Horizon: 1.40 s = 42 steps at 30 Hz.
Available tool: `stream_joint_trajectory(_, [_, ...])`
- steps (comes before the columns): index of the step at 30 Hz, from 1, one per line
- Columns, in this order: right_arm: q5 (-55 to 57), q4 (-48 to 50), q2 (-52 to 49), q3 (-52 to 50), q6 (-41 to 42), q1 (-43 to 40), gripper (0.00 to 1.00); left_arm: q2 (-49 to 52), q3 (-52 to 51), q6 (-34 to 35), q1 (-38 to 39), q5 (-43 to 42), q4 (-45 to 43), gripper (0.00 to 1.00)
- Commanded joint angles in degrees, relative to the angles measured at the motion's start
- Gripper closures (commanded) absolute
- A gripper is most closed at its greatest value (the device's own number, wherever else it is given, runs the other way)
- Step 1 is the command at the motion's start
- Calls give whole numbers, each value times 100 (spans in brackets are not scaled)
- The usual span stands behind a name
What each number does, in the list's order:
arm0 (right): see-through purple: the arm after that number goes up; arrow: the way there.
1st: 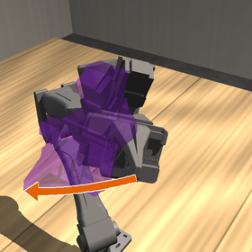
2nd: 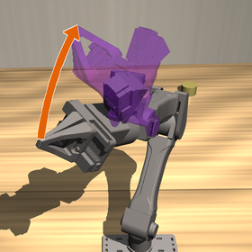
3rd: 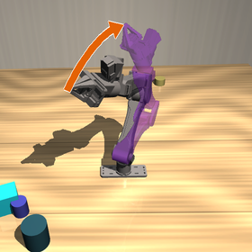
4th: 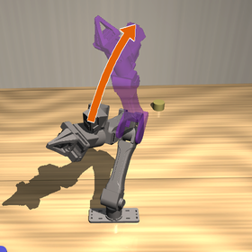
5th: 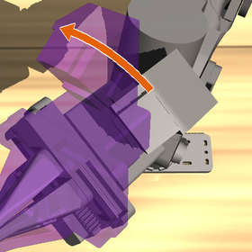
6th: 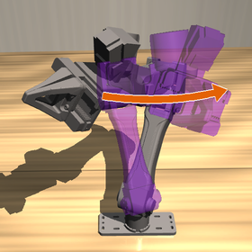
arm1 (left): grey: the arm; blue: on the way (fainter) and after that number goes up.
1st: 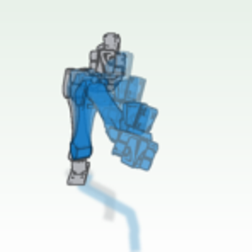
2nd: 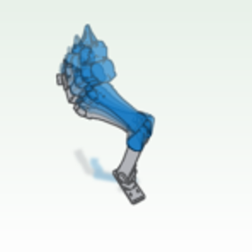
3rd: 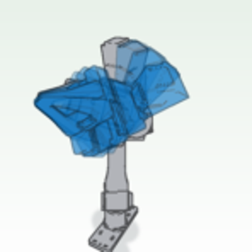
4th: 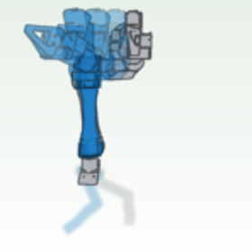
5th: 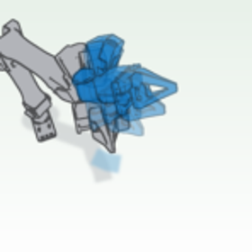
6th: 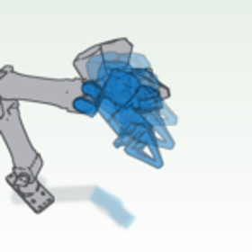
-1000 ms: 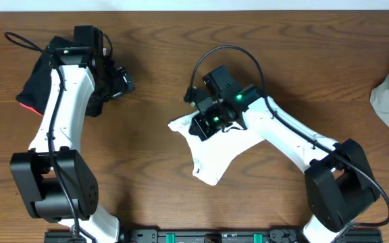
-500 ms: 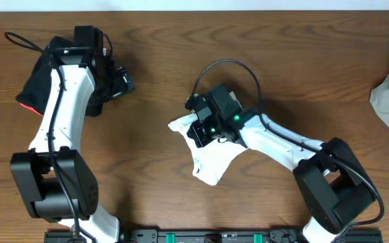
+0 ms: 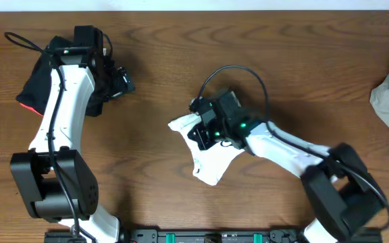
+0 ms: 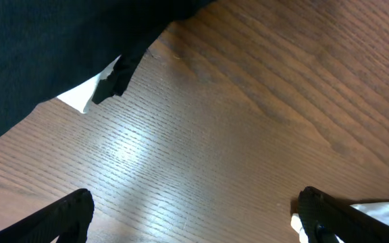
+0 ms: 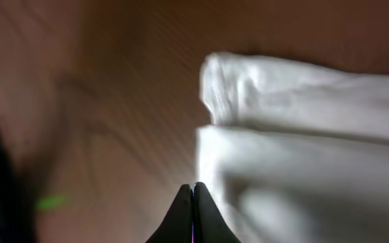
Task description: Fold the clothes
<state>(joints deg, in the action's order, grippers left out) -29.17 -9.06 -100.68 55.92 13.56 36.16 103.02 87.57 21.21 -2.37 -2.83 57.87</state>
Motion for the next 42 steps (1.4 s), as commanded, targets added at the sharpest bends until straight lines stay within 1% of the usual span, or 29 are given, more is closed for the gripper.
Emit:
stream_joint_trajectory(1, [-181, -310, 813, 221, -35, -251, 99, -44, 79, 52, -13, 9, 9, 2])
stream_joint_trajectory(4, [35, -1047, 1189, 221, -79, -398, 99, -44, 79, 52, -13, 9, 9, 2])
stream_joint_trajectory(8, [44, -2031, 1224, 181, -205, -452, 99, -44, 79, 52, -13, 9, 9, 2])
stream_joint_trajectory(12, [17, -2352, 1200, -59, -203, -415, 99, -44, 79, 52, -13, 9, 9, 2])
stream_joint_trajectory(19, [-103, -2234, 1185, -787, -28, -162, 99, -44, 79, 52, -13, 9, 9, 2])
stream_joint_trajectory(23, [42, -1773, 1182, -1233, -17, -179, 98, -44, 79, 52, -13, 9, 9, 2])
stream_joint_trajectory(25, [308, -1537, 1182, -1429, 184, -179, 98, -44, 79, 52, -13, 9, 9, 2])
stream_joint_trajectory(27, [326, -1392, 1172, -1528, 278, -186, 98, -44, 79, 52, -13, 9, 9, 2])
stream_joint_trajectory(31, [190, -1397, 1189, -1475, 269, -225, 99, -44, 79, 52, -13, 9, 9, 2])
stream_joint_trajectory(36, [-35, -1552, 1462, -1005, 264, -455, 99, -44, 79, 52, -13, 9, 9, 2])
stream_joint_trajectory(39, [-114, -1937, 1845, -549, 96, -745, 98, -44, 79, 52, -13, 9, 9, 2])
stream_joint_trajectory(42, [87, -2540, 2264, -70, -197, -1178, 96, -44, 79, 52, -13, 9, 9, 2])
